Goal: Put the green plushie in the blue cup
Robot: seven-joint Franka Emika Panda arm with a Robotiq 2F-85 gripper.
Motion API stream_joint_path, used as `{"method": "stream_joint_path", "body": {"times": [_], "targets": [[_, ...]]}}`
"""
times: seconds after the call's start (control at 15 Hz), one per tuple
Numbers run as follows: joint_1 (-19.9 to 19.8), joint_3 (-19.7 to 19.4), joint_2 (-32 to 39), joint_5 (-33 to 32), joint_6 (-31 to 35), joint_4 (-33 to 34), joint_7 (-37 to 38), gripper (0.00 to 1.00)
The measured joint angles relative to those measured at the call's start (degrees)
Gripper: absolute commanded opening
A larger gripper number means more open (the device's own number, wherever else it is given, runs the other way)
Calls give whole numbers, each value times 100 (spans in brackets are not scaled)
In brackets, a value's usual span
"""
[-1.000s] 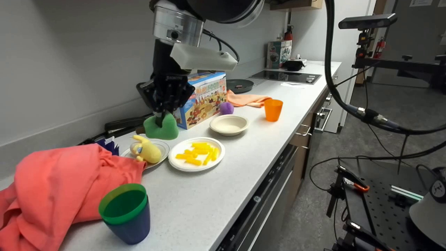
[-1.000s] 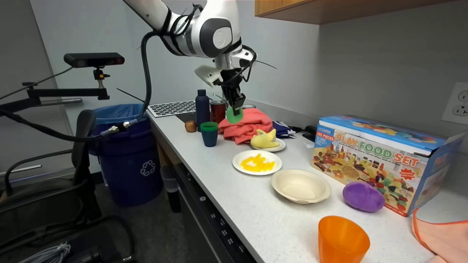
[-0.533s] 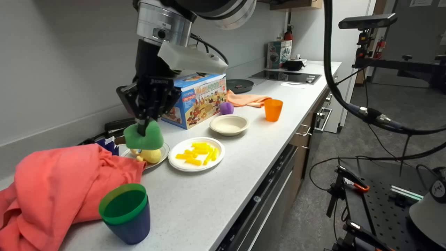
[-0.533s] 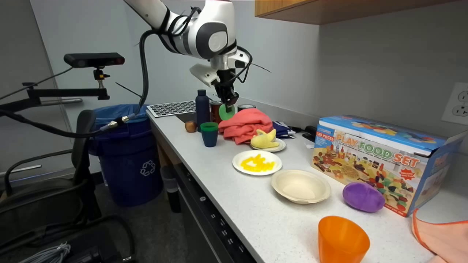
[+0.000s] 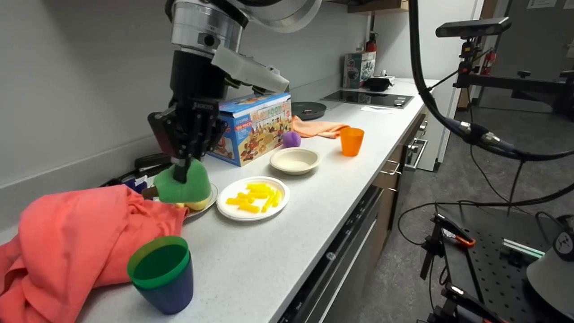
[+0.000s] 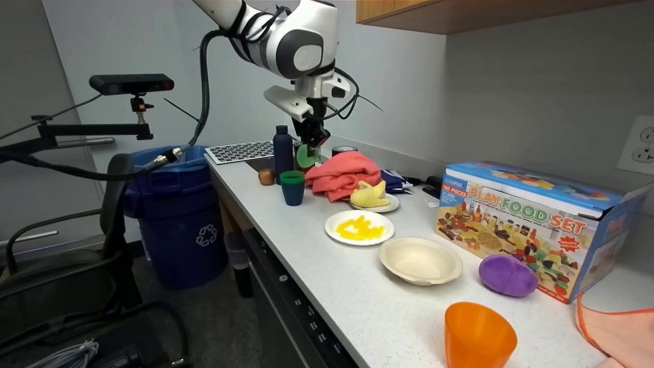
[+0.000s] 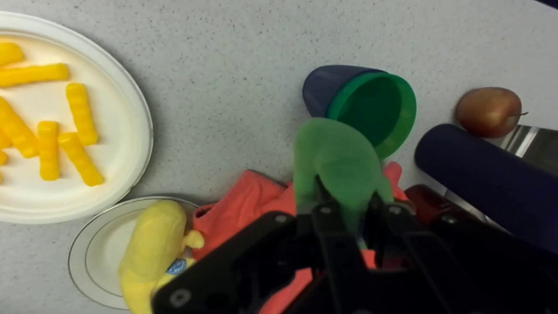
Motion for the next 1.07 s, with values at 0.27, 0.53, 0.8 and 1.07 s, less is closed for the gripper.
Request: {"method": "stream_joint_path", "body": {"times": [0.27, 0.53, 0.8, 1.07], "targets": [[-44, -129, 111, -264, -283, 190, -379, 4], [-63, -243, 221, -584, -281, 327, -529, 4], [-64, -269, 279, -751, -307, 402, -540, 16], [-64, -281, 305, -776, -387, 443, -540, 16]]}}
